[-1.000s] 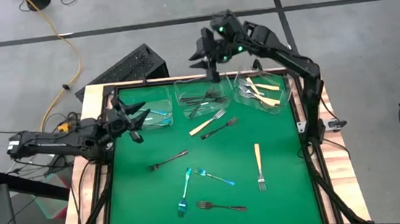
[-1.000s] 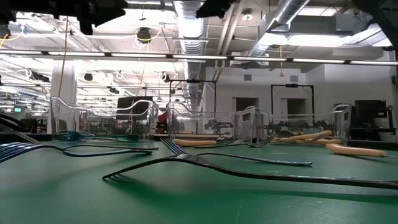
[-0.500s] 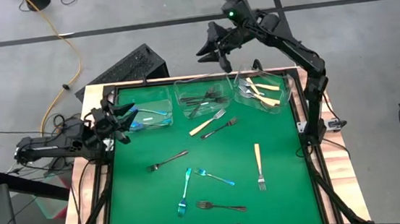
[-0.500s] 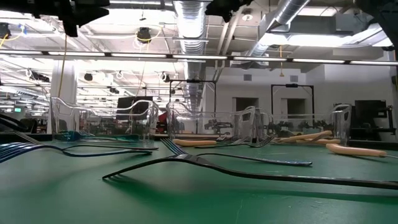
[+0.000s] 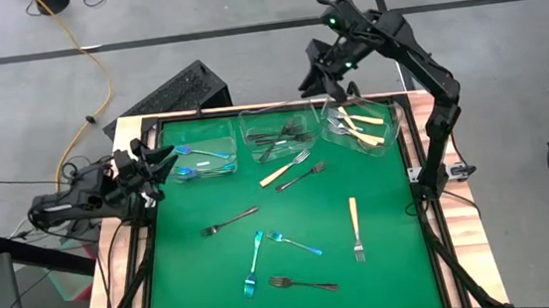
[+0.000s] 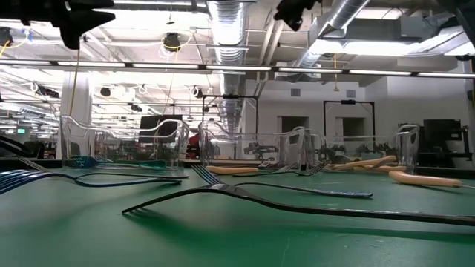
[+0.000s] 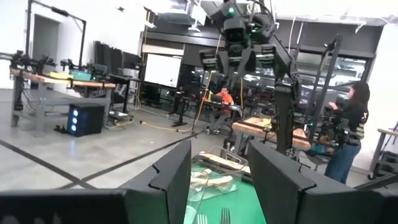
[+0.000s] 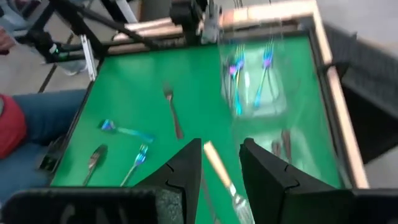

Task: Sort silverware by color (type)
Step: Put the yellow fork into the right transparent bin

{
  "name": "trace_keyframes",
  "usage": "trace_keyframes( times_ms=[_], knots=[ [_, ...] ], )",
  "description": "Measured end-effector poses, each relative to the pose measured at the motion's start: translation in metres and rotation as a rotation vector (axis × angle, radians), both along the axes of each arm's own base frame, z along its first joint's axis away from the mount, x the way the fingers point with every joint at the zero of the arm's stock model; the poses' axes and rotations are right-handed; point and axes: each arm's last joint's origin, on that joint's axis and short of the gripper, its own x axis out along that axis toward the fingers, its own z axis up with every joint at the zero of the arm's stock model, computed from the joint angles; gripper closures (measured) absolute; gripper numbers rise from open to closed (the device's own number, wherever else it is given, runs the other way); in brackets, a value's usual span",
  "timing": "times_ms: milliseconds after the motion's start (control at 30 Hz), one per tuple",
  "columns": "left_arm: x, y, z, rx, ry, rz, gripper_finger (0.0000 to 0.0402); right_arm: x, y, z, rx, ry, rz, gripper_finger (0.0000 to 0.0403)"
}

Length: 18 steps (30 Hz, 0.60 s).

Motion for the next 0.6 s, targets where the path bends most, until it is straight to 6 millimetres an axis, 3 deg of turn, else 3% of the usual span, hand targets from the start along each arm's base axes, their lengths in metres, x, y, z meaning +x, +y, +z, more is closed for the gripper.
trace_keyframes(
  times_ms=[233,467,600],
  knots=[
    [-0.001,0.0,-0.007,-0.05,0.04,-0.01,0.0256,-0.02,0.012,-0.001,0.021,0.182,-0.088,0.027],
    [-0.001,0.0,-0.008,-0.06,0.044,0.001,0.0256,-0.036,0.028,0.012,-0.048,0.198,-0.131,0.027],
    [-0.001,0.001,-0.008,-0.063,0.043,0.014,0.0256,-0.055,0.038,0.019,-0.044,0.183,-0.155,0.027]
  ],
)
